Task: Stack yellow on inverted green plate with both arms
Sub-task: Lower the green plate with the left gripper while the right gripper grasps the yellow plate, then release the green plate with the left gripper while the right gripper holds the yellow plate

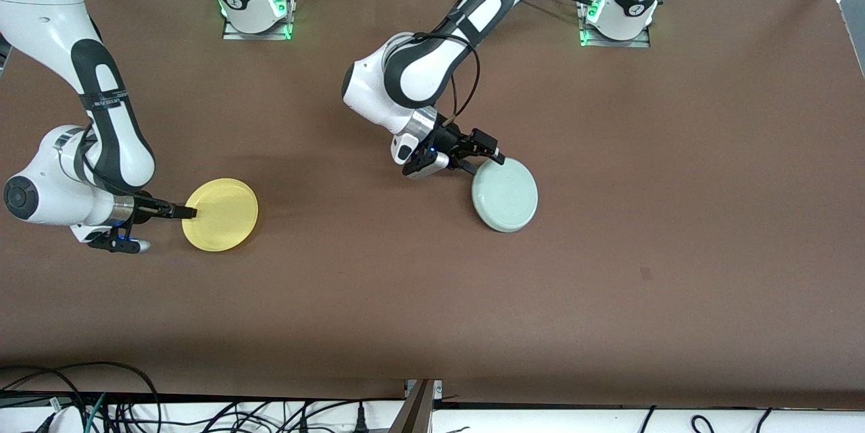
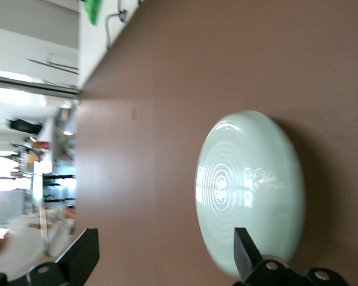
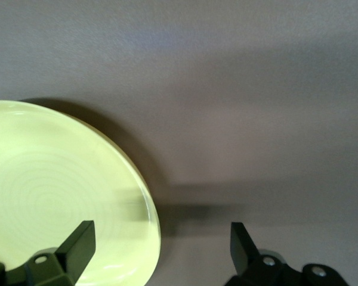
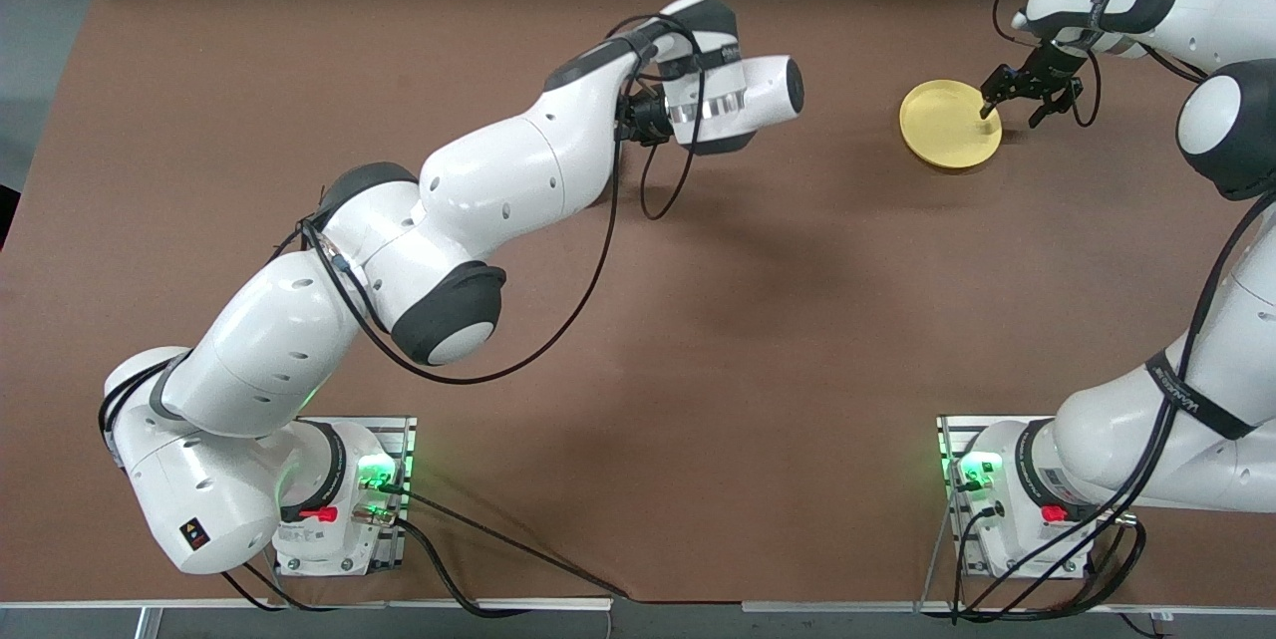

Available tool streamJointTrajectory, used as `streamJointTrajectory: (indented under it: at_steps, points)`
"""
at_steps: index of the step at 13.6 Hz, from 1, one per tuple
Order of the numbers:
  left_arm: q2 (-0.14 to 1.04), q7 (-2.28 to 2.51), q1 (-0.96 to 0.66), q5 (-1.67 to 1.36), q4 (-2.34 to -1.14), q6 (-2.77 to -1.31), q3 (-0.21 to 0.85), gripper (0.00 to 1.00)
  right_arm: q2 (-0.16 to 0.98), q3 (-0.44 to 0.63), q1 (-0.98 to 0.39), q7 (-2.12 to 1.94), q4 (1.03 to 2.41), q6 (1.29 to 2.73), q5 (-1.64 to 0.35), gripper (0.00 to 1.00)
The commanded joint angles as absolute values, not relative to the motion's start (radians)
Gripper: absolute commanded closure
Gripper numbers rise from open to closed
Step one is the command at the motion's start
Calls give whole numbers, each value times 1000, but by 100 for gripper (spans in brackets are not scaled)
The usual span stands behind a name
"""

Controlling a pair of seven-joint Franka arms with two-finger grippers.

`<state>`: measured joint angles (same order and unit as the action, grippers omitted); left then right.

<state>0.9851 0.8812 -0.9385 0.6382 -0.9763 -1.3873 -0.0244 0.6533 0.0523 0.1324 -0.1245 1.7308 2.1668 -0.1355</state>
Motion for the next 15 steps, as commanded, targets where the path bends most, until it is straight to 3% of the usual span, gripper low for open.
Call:
streamJointTrajectory:
  at_steps: [1, 4, 7, 10, 11, 15]
  points:
    - [921, 966, -861, 455, -960, -1481, -18, 0, 649, 40, 143, -143, 1772, 2226, -152, 0]
    - [833, 922, -717, 310, -960, -1528, -12, 0, 649, 38, 144, -166, 1776, 2229, -152, 3]
    - [764, 676, -541, 195, -960, -1531, -11, 0, 647, 38, 146, -166, 1775, 2221, -152, 65]
    - [701, 441, -376, 96, -965, -1529, -12, 0, 647, 37, 144, -166, 1773, 2212, -152, 96]
    - [678, 366, -326, 51, -971, -1528, -12, 0, 647, 37, 144, -166, 1773, 2207, -150, 100]
    - [560, 191, -215, 23, -1015, -1471, -15, 0, 640, 22, 143, -166, 1746, 2142, -150, 100]
